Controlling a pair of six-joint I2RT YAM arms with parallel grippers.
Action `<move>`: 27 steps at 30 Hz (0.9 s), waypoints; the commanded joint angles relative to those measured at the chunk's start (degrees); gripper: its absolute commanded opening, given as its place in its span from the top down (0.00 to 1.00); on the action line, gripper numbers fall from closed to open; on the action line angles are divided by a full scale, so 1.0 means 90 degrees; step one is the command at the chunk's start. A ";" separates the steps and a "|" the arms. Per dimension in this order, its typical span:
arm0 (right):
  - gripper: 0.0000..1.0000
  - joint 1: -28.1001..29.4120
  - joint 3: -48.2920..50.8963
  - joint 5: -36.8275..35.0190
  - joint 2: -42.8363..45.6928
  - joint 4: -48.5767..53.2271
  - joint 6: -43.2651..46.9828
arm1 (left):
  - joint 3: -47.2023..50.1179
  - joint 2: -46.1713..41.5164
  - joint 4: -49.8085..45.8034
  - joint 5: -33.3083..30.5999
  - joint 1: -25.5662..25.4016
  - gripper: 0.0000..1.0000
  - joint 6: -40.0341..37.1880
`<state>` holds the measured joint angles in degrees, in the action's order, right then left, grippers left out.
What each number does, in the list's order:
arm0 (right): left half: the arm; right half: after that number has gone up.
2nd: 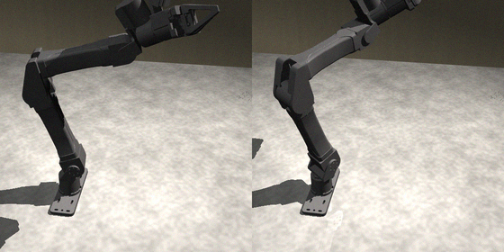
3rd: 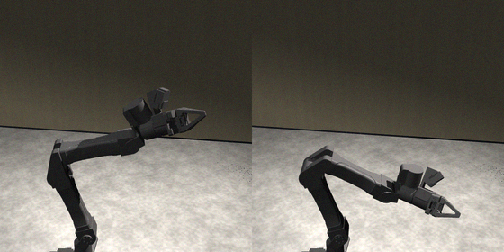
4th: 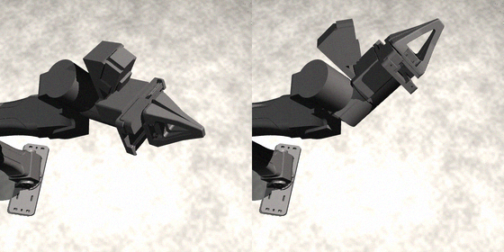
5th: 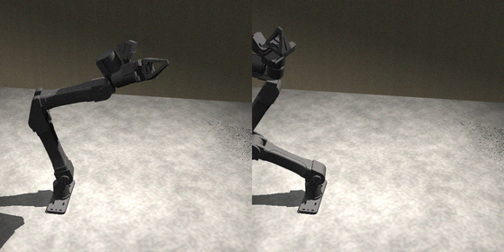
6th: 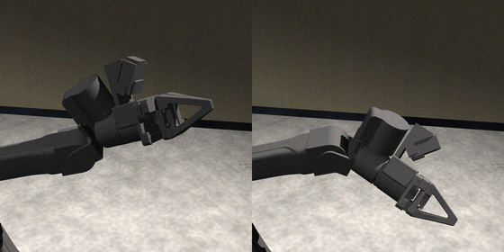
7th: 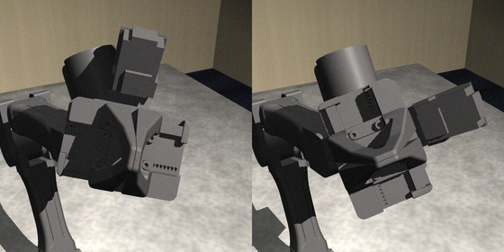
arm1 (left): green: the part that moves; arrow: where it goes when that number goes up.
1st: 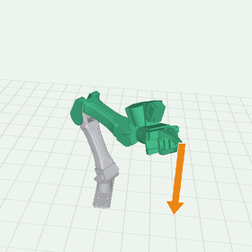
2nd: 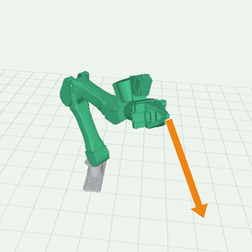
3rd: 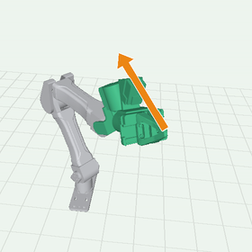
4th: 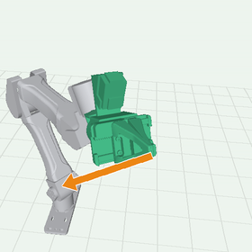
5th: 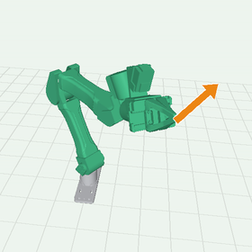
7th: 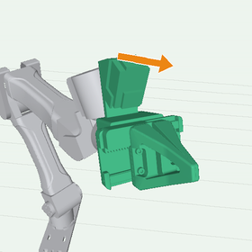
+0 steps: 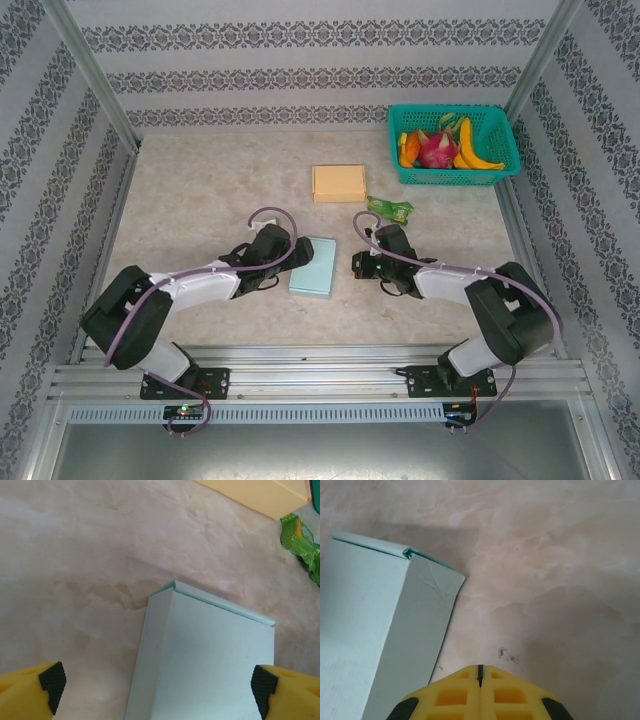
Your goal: Fold the paper box
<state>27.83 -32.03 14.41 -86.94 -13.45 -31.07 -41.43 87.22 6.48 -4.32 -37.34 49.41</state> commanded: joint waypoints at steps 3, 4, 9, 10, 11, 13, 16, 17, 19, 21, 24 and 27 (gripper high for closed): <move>1.00 -0.0152 -0.0532 0.0808 -0.0533 -0.0198 0.0123 | -0.0383 0.0344 0.0209 0.0415 0.0111 0.03 -0.0245; 1.00 -0.0162 -0.0591 0.0893 -0.0620 -0.0221 0.0113 | -0.0427 0.0407 0.0198 0.0446 0.0121 0.03 -0.0255; 1.00 -0.0323 -0.0926 0.1249 -0.1091 -0.0229 0.0020 | -0.0653 0.0745 0.0178 0.0593 0.0154 0.03 -0.0293; 1.00 -0.0347 -0.0973 0.1296 -0.1167 -0.0251 0.0005 | -0.0702 0.0807 0.0169 0.0625 0.0155 0.03 -0.0299; 1.00 -0.0377 -0.1008 0.1332 -0.1219 -0.0261 0.0005 | -0.0741 0.0864 0.0160 0.0658 0.0164 0.02 -0.0311; 1.00 -0.0418 -0.1093 0.1397 -0.1338 -0.0263 -0.0006 | -0.0845 0.0984 0.0140 0.0735 0.0157 0.03 -0.0330; 1.00 -0.0461 -0.1191 0.1481 -0.1457 -0.0263 -0.0024 | -0.0950 0.1106 0.0139 0.0837 0.0165 0.03 -0.0353; 1.00 -0.0474 -0.1220 0.1494 -0.1491 -0.0259 -0.0021 | -0.0988 0.1134 0.0130 0.0854 0.0163 0.03 -0.0368; 1.00 -0.0494 -0.1263 0.1528 -0.1548 -0.0252 -0.0015 | -0.1019 0.1159 0.0118 0.0870 0.0165 0.03 -0.0397; 1.00 -0.0500 -0.1294 0.1562 -0.1597 -0.0253 -0.0026 | -0.1037 0.1176 0.0092 0.0872 0.0164 0.03 -0.0407; 1.00 -0.0511 -0.1331 0.1599 -0.1654 -0.0235 -0.0024 | -0.1041 0.1179 0.0079 0.0881 0.0165 0.03 -0.0418; 1.00 -0.0507 -0.1381 0.1638 -0.1724 -0.0235 -0.0021 | -0.1068 0.1214 0.0086 0.0938 0.0164 0.03 -0.0419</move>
<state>23.81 -43.09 27.64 -101.23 -14.83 -31.29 -49.32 97.27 6.87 3.07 -36.62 46.76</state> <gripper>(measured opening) 0.039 0.971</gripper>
